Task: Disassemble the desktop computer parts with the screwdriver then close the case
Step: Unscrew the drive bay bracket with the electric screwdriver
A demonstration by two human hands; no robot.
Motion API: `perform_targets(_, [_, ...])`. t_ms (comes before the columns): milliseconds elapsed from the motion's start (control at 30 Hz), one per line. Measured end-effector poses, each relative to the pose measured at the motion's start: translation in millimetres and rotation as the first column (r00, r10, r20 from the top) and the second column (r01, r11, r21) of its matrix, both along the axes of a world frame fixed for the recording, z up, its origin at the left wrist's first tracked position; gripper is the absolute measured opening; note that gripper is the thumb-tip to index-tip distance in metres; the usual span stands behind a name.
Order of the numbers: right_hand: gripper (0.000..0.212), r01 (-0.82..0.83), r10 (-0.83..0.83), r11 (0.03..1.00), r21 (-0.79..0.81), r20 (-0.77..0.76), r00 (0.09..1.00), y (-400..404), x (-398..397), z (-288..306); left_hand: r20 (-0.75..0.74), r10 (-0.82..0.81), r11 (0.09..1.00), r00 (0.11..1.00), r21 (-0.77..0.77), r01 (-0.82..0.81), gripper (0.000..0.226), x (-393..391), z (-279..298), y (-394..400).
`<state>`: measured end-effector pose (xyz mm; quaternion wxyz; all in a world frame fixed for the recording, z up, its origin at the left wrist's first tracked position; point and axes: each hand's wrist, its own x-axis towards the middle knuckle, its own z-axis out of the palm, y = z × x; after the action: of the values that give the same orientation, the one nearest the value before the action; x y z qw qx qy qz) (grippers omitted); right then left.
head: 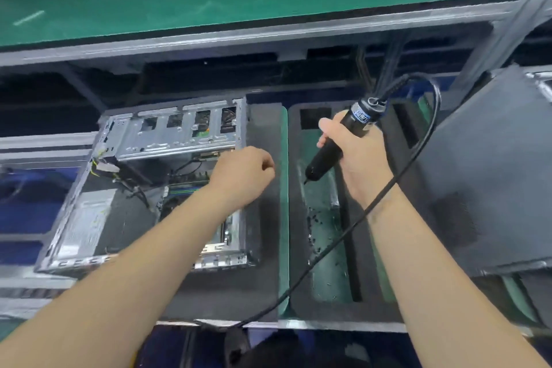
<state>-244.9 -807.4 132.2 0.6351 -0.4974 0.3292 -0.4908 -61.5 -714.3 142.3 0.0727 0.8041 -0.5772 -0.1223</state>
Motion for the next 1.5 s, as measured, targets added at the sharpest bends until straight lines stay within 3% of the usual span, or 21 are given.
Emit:
perform_targets(100, [0.022,-0.036,0.036,0.999,0.034,0.021,0.999,1.0,-17.0,-15.3,0.118,-0.044,0.999,0.992,0.038,0.039,0.019,-31.6,-3.7,-1.1])
perform_targets(200, [0.021,-0.087,0.081,0.991,0.106,0.062,0.995,6.4,-25.1,-26.9,0.080,-0.078,0.977,0.994,0.206,0.060,0.019,-62.5,-14.4,-4.1])
perform_targets(300, [0.021,-0.130,0.122,0.983,0.132,0.061,0.991,9.1,-31.8,-36.8,0.040,-0.157,0.910,0.987,0.394,0.129,0.019,-87.3,-33.8,-14.6])
perform_targets(533, [0.021,-0.077,0.074,0.988,0.137,0.027,0.997,2.7,-65.9,-68.7,0.157,-0.434,0.747,0.887,0.613,0.257,0.010,-122.4,-121.7,-38.1])
perform_targets(667, [0.019,0.039,-0.041,0.984,0.172,0.006,0.999,2.6,-80.8,-81.3,0.246,-0.520,0.751,0.818,0.588,0.301,0.015,-130.5,-170.0,-46.8])
perform_targets(800, [0.018,0.045,-0.053,0.985,0.168,0.039,0.998,3.8,-88.7,-86.0,0.290,-0.512,0.771,0.809,0.570,0.284,0.029,-134.2,-200.9,-50.3])
perform_targets(1233, [0.019,0.096,-0.106,0.986,0.136,0.064,0.992,8.7,-103.3,-96.3,0.288,-0.547,0.765,0.786,0.554,0.330,0.025,-144.2,-228.1,-53.4])
perform_targets(1333, [0.019,0.108,-0.116,0.985,0.134,0.057,0.992,9.2,-107.4,-97.8,0.222,-0.428,0.812,0.876,0.520,0.265,0.026,-147.7,-226.8,-51.9])
perform_targets(1400, [0.018,0.122,-0.130,0.984,0.132,0.052,0.990,9.2,-108.9,-96.1,0.037,-0.106,0.923,0.994,0.375,0.085,0.017,-150.2,-215.5,-51.4])
perform_targets(1433, [0.018,0.131,-0.139,0.983,0.127,0.053,0.989,9.0,-108.9,-93.4,-0.142,0.121,0.957,0.982,0.281,-0.077,0.009,-150.6,-206.2,-50.8])
perform_targets(1467, [0.018,0.141,-0.148,0.983,0.118,0.058,0.987,8.7,-108.4,-89.2,-0.361,0.341,0.935,0.868,0.228,-0.272,0.011,-150.3,-195.4,-50.5])
perform_targets(1500, [0.018,0.149,-0.157,0.983,0.107,0.068,0.985,8.1,-107.0,-83.4,-0.584,0.504,0.854,0.636,0.230,-0.466,0.015,-149.7,-182.9,-49.7])
